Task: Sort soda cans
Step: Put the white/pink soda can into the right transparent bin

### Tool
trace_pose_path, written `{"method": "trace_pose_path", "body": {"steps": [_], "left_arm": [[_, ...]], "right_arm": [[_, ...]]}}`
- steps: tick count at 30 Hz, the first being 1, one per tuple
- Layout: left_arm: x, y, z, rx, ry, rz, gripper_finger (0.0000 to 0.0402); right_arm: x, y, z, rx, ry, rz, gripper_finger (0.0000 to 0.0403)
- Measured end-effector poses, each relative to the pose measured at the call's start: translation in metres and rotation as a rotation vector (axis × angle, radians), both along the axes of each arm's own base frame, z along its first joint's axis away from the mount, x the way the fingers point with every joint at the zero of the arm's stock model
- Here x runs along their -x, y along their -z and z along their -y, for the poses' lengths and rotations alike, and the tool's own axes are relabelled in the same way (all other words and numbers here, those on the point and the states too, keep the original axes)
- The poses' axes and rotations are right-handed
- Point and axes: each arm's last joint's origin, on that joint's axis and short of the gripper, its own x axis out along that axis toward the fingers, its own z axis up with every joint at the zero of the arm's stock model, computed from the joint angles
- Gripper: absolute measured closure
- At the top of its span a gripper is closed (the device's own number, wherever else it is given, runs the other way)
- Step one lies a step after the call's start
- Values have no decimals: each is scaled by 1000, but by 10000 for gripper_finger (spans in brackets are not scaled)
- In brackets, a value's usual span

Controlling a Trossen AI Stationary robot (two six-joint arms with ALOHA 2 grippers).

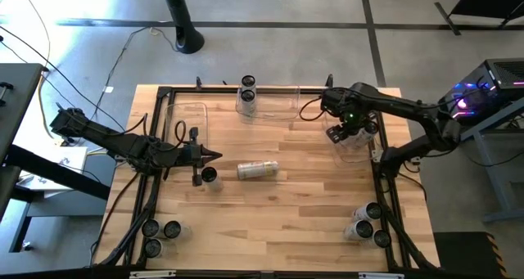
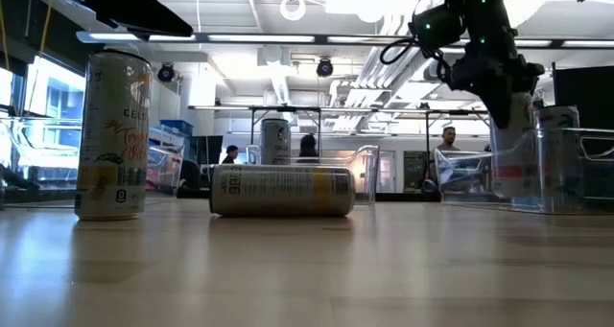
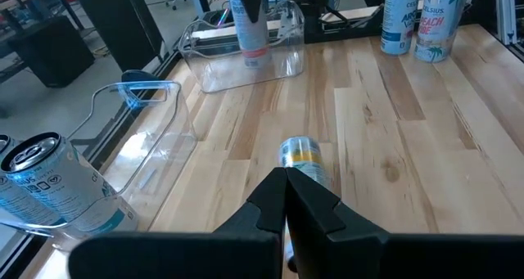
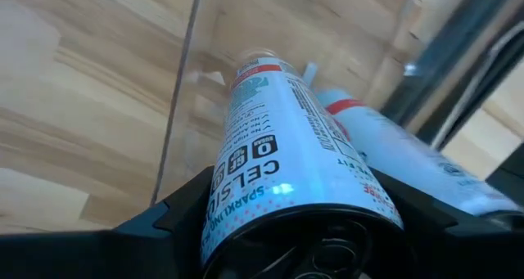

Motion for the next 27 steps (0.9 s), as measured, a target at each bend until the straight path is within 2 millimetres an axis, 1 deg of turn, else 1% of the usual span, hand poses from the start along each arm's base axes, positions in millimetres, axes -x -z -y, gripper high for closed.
{"method": "trace_pose_path", "body": {"steps": [5,9,15,17,20,27], "left_arm": [[0,0,0,0,0,0,401],[0,0,0,0,0,0,401],[0,0,0,0,0,0,401],[0,0,0,0,0,0,401],[0,0,0,0,0,0,401],[0,0,0,1,-1,0,401]], "right_arm": [[0,6,-1,-40,-9,9,162],[3,14,-3,-54,-16,-15,161],[4,17,-4,-64,-31,-24,122],[3,12,-3,-63,-31,-25,115],[3,-1,-3,-60,-32,-25,112],[-3,-41,-1,46,-40,49,109]]}}
